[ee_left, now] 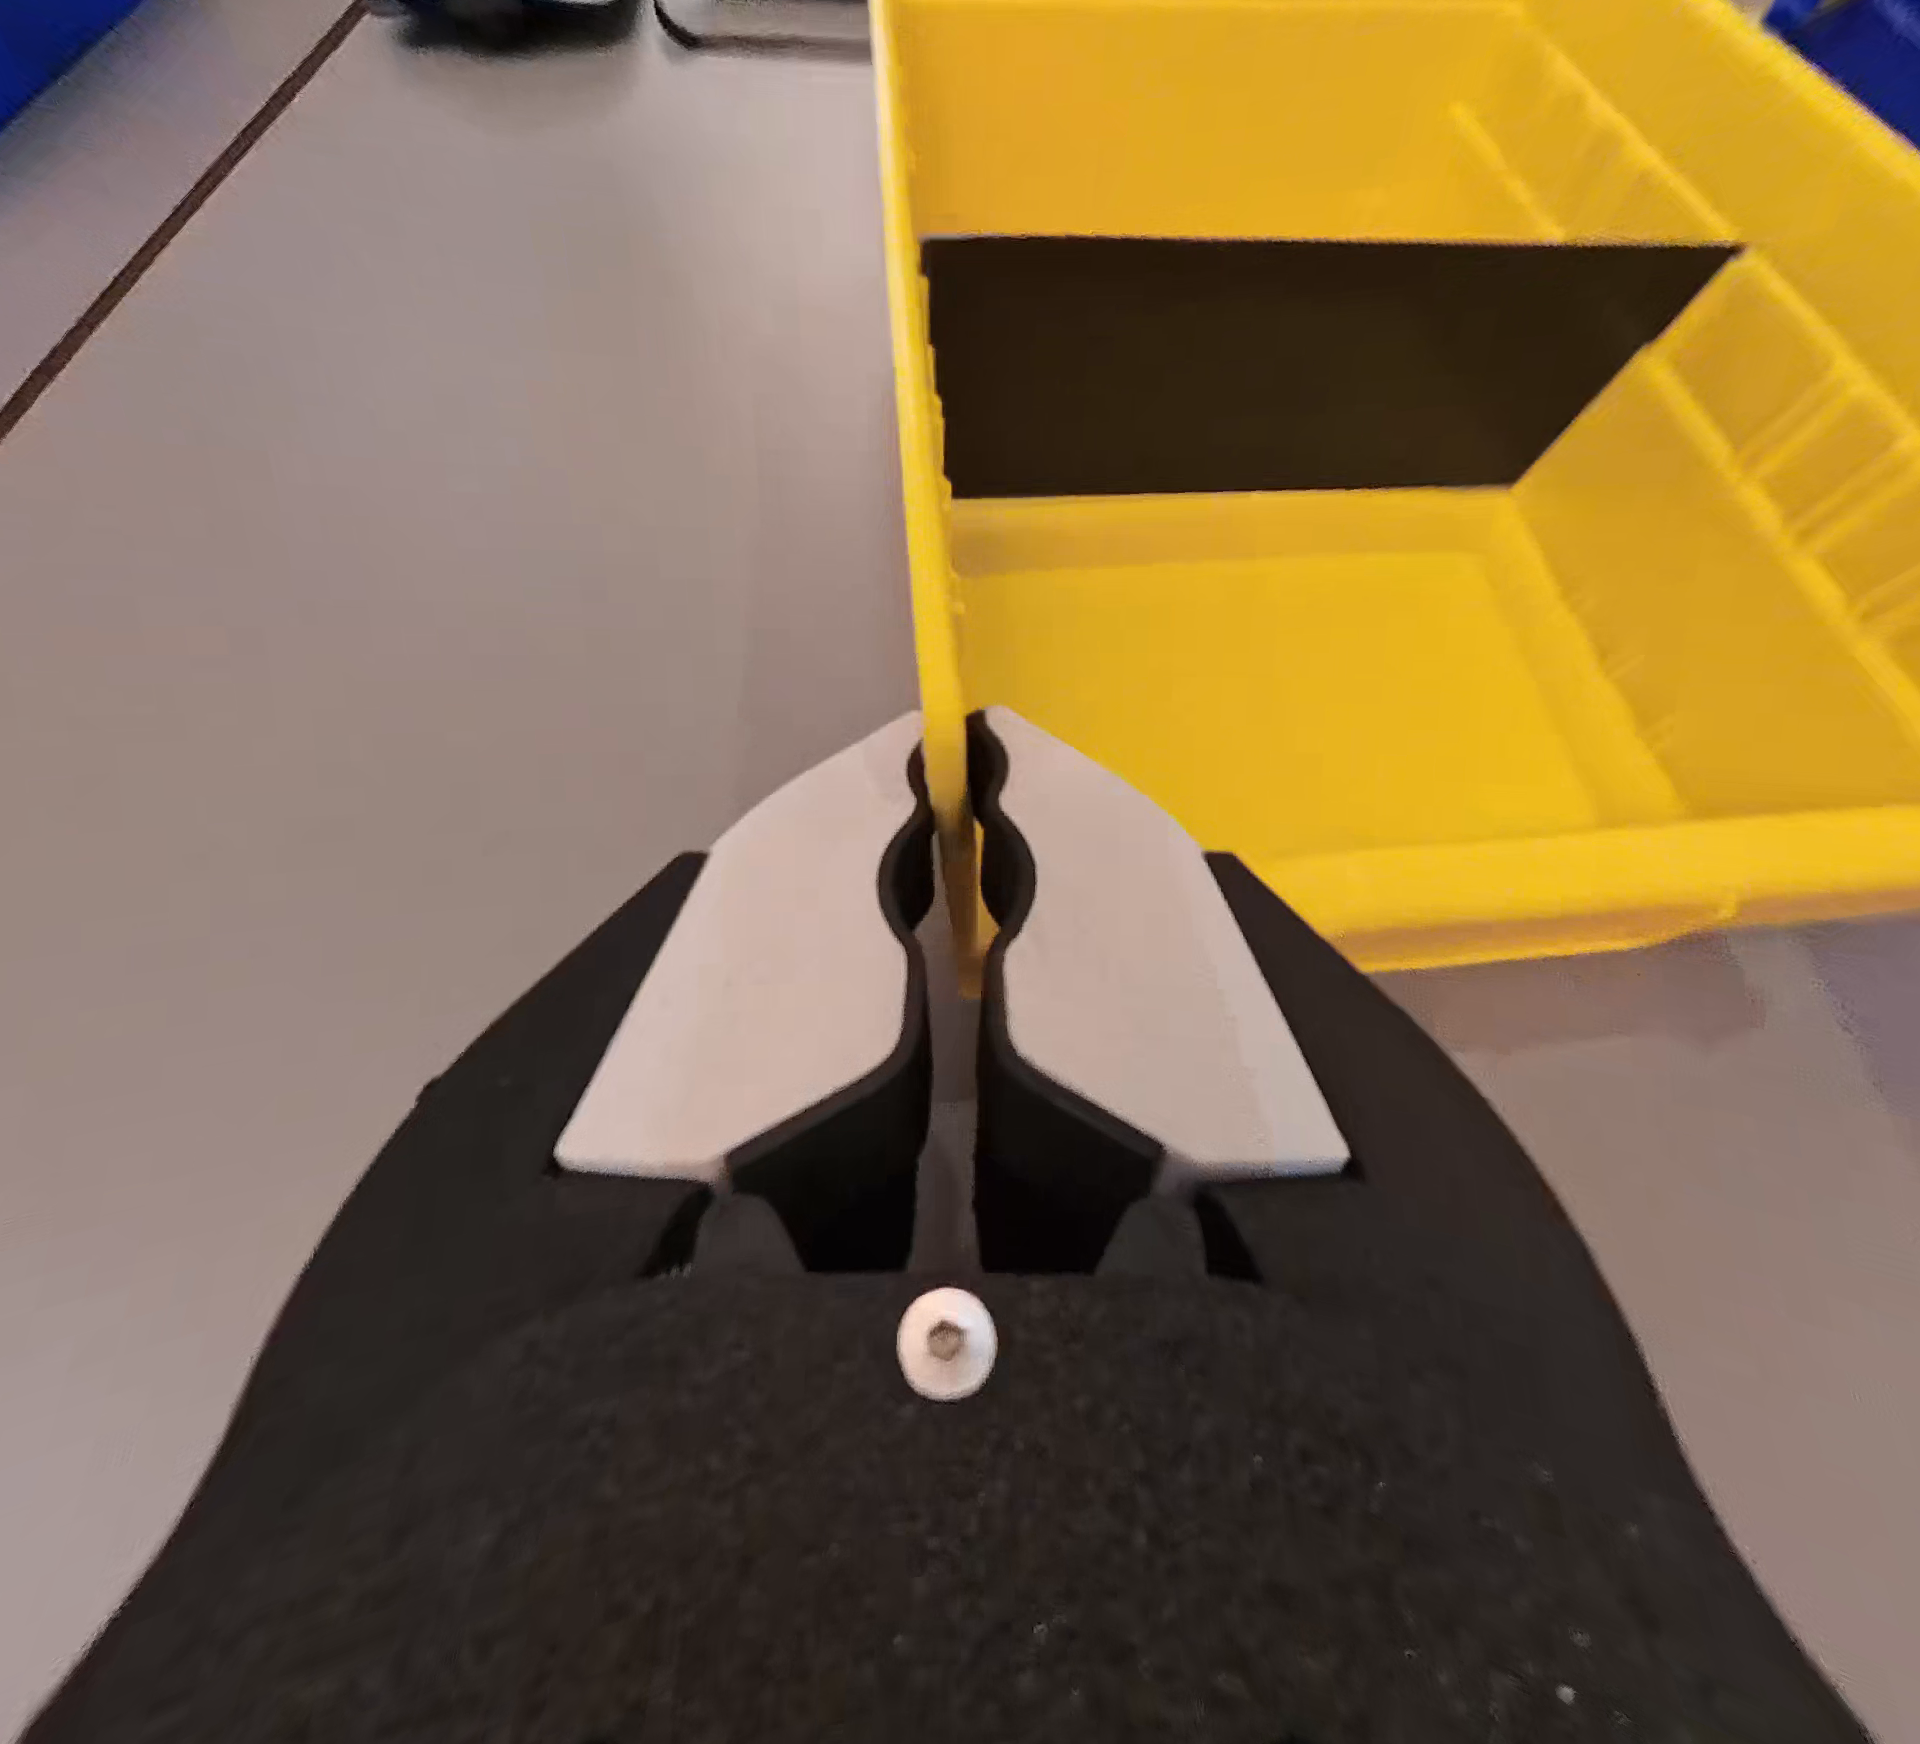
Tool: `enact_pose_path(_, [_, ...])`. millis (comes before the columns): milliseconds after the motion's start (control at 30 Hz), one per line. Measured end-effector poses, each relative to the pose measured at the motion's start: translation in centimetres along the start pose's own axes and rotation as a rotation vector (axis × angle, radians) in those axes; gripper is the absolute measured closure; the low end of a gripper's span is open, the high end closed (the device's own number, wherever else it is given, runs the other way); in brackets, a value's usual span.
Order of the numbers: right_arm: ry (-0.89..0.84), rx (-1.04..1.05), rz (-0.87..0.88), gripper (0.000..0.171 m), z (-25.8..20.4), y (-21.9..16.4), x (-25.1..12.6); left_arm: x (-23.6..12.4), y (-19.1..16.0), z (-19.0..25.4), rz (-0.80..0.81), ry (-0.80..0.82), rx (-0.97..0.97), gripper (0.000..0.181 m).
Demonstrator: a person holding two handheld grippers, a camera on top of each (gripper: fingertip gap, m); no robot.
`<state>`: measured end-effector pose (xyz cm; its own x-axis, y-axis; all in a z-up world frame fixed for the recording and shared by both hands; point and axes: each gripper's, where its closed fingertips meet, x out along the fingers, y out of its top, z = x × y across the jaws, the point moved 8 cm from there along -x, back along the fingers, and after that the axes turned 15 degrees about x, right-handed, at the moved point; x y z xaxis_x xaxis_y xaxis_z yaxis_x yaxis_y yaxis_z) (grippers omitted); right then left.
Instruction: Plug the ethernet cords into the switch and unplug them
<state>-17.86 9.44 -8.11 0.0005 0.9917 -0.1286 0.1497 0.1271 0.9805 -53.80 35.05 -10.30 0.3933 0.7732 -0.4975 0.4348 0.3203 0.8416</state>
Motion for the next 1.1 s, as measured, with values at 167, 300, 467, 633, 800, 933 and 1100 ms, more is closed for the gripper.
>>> enact_pose_path(167, [0.215, 0.102, -0.194, 0.135, -6.0, -2.7, 0.8, -6.5, -2.4, 3.1, -0.141, 0.045, -0.023, 0.178])
enact_pose_path(300, [0.313, 0.361, -0.302, 0.119, -9.2, -3.0, 2.9, -11.2, -4.5, 5.6, -0.143, 0.044, -0.024, 0.178])
enact_pose_path(467, [0.201, 0.181, -0.290, 0.147, -11.6, -2.6, 5.8, -14.6, -5.8, 8.0, -0.161, 0.049, -0.062, 0.178])
enact_pose_path(633, [0.174, 0.101, -0.284, 0.143, -11.4, -1.2, 3.9, -16.1, -6.5, 9.0, -0.144, 0.069, -0.071, 0.179])
enact_pose_path(800, [0.351, 0.097, -0.047, 0.133, -11.5, 2.2, -1.0, -16.1, -6.5, 9.2, -0.141, 0.099, -0.099, 0.179])
enact_pose_path(933, [0.186, -0.146, -0.169, 0.125, -12.5, -2.4, 0.5, -15.8, -6.2, 10.1, -0.150, 0.125, -0.065, 0.178])
enact_pose_path(1100, [0.143, -0.098, -0.239, 0.165, -11.8, -3.8, 3.3, -16.2, -5.9, 12.6, -0.133, 0.108, 0.012, 0.175])
